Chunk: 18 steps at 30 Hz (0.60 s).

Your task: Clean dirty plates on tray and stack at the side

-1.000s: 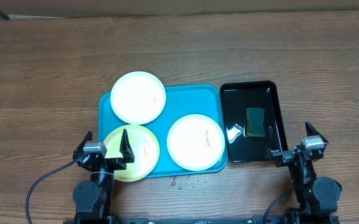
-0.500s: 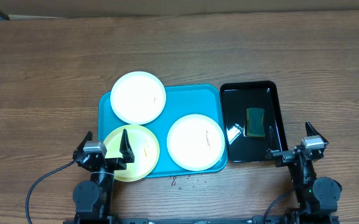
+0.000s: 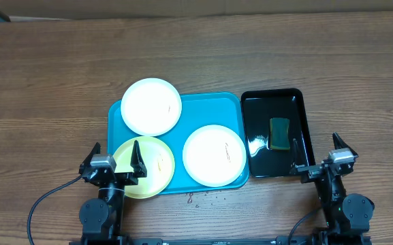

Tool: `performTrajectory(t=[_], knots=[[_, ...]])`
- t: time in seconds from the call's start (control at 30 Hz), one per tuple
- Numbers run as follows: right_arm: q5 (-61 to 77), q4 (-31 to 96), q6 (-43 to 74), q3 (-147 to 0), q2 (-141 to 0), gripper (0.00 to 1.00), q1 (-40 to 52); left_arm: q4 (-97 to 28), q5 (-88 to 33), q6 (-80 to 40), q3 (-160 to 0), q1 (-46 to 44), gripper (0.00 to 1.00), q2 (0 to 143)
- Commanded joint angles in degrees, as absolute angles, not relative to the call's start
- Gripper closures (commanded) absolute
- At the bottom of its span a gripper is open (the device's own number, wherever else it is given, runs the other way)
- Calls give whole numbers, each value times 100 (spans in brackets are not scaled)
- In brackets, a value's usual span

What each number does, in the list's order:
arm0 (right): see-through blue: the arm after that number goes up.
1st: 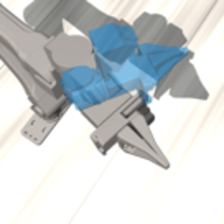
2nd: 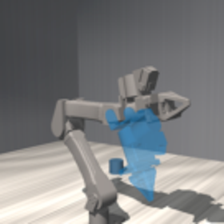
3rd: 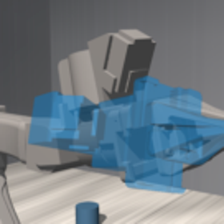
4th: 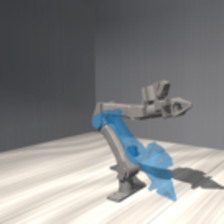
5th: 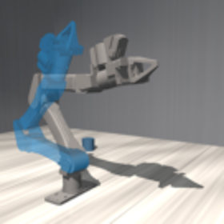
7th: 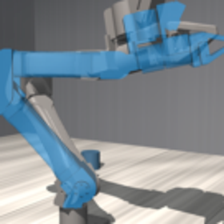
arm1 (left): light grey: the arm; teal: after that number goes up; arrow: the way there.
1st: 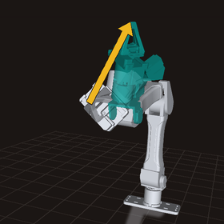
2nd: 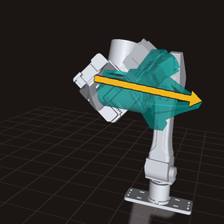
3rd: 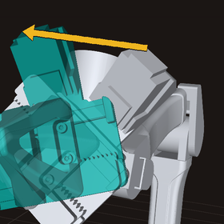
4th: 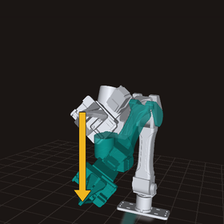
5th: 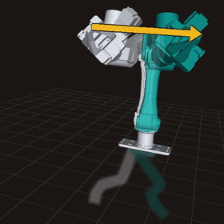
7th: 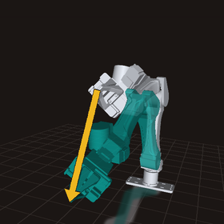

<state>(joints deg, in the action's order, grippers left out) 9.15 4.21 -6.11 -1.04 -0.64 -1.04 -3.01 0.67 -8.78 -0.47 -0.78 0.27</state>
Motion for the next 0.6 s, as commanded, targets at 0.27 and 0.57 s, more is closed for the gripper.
performTrajectory(t=[0.27, 0.57], knots=[[1393, 862, 731, -515, -32, 0, -75, -333, -1406, -1022, -414, -110, 0, 36], [1385, 2364, 897, -3229, -1264, 0, -75, -1796, -1745, -1015, -3828, -110, 0, 1625]])
